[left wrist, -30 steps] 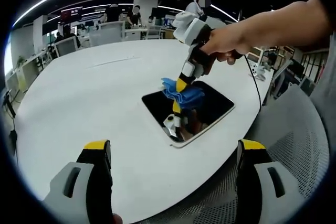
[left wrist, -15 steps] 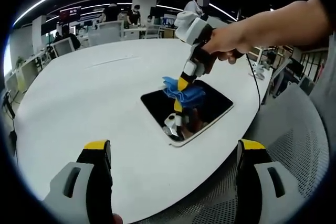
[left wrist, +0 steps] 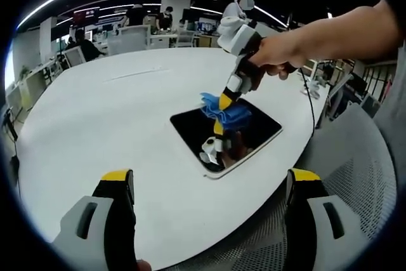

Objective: Wipe the mirror surface with the cleaning cloth until all visible marks leave the cleaned area.

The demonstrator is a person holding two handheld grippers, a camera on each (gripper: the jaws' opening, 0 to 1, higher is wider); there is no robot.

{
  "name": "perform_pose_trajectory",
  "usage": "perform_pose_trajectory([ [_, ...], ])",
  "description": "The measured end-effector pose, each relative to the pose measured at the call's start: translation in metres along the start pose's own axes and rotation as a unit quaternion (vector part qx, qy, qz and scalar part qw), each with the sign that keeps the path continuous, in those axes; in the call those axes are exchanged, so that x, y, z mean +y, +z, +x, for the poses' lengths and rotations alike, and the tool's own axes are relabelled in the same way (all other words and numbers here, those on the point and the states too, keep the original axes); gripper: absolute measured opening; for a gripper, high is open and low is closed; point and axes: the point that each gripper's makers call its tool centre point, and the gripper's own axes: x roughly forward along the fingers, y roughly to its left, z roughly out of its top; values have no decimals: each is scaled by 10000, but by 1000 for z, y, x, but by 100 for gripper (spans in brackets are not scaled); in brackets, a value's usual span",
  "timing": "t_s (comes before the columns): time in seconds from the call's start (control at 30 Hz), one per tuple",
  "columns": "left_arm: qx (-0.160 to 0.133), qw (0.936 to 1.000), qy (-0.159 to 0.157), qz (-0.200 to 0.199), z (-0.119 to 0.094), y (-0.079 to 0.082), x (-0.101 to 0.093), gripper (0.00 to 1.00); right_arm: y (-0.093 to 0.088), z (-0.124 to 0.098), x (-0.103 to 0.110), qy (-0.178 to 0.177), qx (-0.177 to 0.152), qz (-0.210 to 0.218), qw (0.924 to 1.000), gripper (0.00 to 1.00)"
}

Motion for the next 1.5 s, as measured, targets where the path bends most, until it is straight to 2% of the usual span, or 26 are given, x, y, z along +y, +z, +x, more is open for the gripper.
perform_pose_trajectory([
  [0.2,-6,10000,6,10,0,0,0,99,-11,-13,-2,-48,-7,38,10000,3],
  [0.6,10,10000,-6,33,0,-1,-1,99,-16,-18,-18,-123,39,131,9998,3],
  [0.93,-11,10000,3,62,0,0,0,99,-24,-31,-11,-181,5,157,9997,3],
  [1.1,17,10000,-14,86,0,0,-1,99,-20,-23,-14,-213,-29,139,9997,3],
  [1.2,-3,9999,109,81,-1,0,3,99,-20,-19,-16,-195,-22,211,9996,3],
  [1.5,-27,9999,118,91,-1,2,3,99,-39,-27,-5,-152,47,254,9996,3],
])
